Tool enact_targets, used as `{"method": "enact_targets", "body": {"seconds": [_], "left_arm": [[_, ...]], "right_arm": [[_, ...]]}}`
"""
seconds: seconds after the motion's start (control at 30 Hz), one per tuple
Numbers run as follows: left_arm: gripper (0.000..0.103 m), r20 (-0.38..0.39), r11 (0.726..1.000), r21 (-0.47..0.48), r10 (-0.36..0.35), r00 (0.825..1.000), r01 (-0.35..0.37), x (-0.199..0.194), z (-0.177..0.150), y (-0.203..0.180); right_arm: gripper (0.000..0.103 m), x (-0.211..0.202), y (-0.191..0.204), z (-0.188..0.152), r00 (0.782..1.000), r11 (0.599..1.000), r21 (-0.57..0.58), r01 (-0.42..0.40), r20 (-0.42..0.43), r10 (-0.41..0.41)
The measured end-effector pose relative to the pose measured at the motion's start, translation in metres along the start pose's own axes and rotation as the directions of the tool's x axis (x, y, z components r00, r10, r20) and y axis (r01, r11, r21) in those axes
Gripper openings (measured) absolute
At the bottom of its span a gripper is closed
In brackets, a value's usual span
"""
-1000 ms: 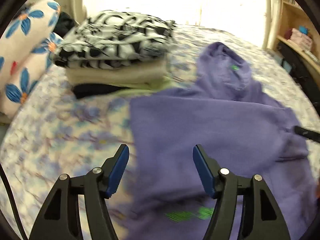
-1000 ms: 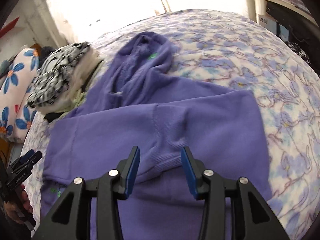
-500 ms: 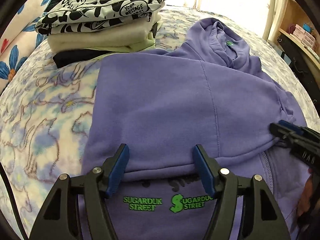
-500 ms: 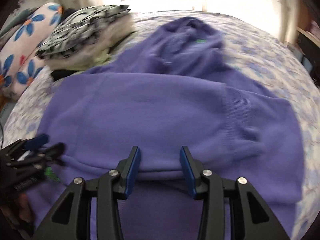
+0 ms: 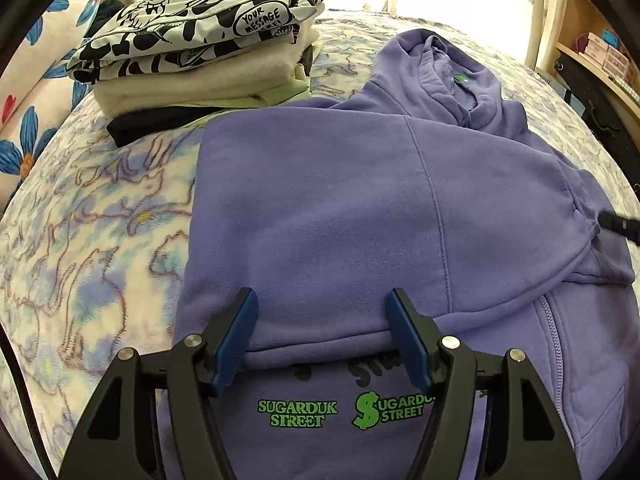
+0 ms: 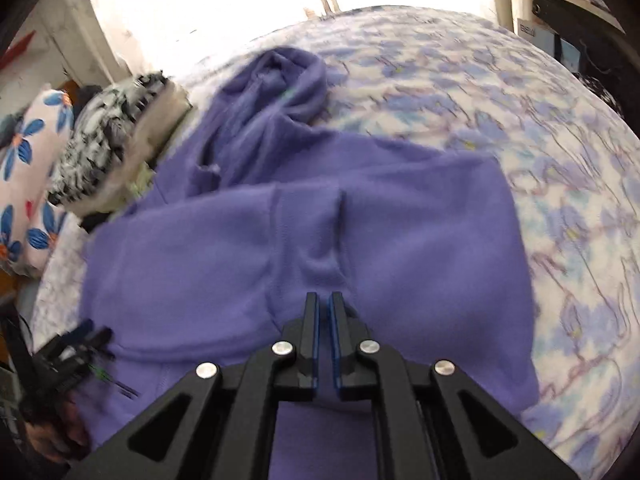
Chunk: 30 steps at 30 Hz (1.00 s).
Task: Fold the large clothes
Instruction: 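Fold the hoodie side inward with the left tool and release both tools, then withdraw both open tools and move them toward the ribbed hoodie hem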
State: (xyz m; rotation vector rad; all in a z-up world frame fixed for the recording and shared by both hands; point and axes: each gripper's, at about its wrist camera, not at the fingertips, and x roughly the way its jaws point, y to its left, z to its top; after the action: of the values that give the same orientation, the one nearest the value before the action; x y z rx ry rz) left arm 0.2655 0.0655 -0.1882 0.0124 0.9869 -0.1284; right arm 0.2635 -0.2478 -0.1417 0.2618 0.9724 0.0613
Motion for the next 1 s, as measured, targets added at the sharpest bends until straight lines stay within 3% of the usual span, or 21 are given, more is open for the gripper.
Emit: {"method": "enact_targets", "body": {"seconds": [0.17, 0.33, 0.43, 0.57, 0.67, 0.73, 1.0], "left_arm": [[0.066, 0.015, 0.998, -0.031, -0.053, 0.998, 0.053, -0.012, 0.020, -0.001], [0.068, 0.046, 0.999, -0.031, -0.032, 0.998, 0.033, -0.005, 0.059, -0.009], [0.068, 0.014, 0.998, -0.055, -0.009, 1.000, 0.010, 0.020, 0.082, -0.006], [0.068, -0.039, 0.994, -0.096, 0.047, 0.998, -0.051, 0.053, 0.095, 0.013], [0.068, -0.013, 0.994, -0.110, 0.016, 1.000, -0.017, 0.056, 0.095, 0.025], [0.068, -0.004, 0.995, -0.095, 0.024, 1.000, -0.024, 0.057, 0.095, 0.028], [0.070, -0.012, 0.996, -0.069, 0.058, 0.998, -0.059, 0.054, 0.095, 0.020]], "right_arm": [[0.006, 0.021, 0.031, 0.025, 0.999, 0.999, -0.035, -0.039, 0.009, 0.039], [0.006, 0.043, 0.059, 0.041, 0.997, 0.996, -0.059, -0.069, -0.018, 0.068], [0.006, 0.056, 0.062, 0.045, 0.998, 0.997, -0.059, -0.054, -0.037, 0.052], [0.002, 0.061, 0.032, 0.046, 0.999, 1.000, -0.021, 0.011, -0.038, -0.012], [0.000, 0.053, 0.000, 0.040, 0.997, 0.998, 0.024, -0.059, -0.043, 0.060], [0.002, 0.047, -0.009, 0.035, 0.997, 0.997, -0.010, 0.077, -0.025, -0.077], [0.006, 0.037, -0.041, 0.024, 0.994, 0.994, 0.040, 0.106, -0.040, -0.104]]}}
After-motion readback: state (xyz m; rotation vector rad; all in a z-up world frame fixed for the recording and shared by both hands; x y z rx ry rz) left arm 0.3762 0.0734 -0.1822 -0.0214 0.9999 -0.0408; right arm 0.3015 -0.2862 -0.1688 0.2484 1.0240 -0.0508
